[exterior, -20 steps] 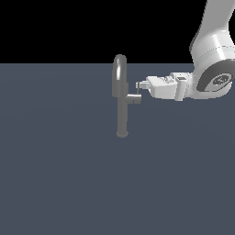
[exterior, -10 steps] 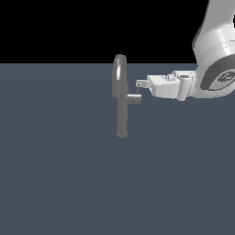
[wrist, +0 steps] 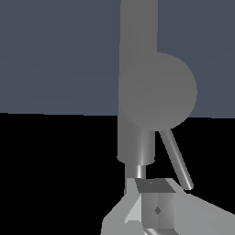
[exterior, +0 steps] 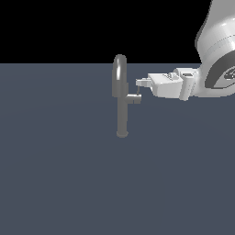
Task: Turn on the faucet by rotating a designated handle.
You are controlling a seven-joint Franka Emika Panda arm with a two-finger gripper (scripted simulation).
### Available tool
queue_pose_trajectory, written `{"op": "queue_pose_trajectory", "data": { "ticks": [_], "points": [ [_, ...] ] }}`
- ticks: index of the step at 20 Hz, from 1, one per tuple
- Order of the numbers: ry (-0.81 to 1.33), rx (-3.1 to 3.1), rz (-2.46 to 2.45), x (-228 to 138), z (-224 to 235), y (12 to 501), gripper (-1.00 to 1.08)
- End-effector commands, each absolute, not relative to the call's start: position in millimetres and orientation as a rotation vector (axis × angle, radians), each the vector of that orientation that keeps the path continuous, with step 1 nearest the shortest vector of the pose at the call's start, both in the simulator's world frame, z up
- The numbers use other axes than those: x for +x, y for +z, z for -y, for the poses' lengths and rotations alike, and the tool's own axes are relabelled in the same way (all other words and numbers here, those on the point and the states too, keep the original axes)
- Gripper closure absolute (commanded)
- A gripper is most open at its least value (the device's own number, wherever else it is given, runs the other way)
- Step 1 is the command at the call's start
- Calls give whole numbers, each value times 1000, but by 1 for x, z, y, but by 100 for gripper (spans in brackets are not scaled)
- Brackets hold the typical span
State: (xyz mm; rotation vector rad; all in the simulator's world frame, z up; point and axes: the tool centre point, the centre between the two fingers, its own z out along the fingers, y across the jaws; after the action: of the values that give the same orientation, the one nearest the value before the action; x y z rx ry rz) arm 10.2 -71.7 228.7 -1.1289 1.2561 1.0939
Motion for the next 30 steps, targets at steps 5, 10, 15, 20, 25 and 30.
{"op": "queue_pose_trajectory", "data": {
  "ticks": [5, 10, 15, 20, 25, 30],
  "points": [
    [1111, -1122, -1261, -14, 69, 216, 108],
    [1098, -1131, -1252, -17, 68, 218, 108],
    [1114, -1122, -1261, -37, 66, 193, 108],
    [1093, -1137, -1242, -32, 67, 197, 108],
    [1116, -1121, -1262, -43, 65, 161, 108],
    [1094, -1139, -1236, -31, 67, 172, 108]
  ]
}}
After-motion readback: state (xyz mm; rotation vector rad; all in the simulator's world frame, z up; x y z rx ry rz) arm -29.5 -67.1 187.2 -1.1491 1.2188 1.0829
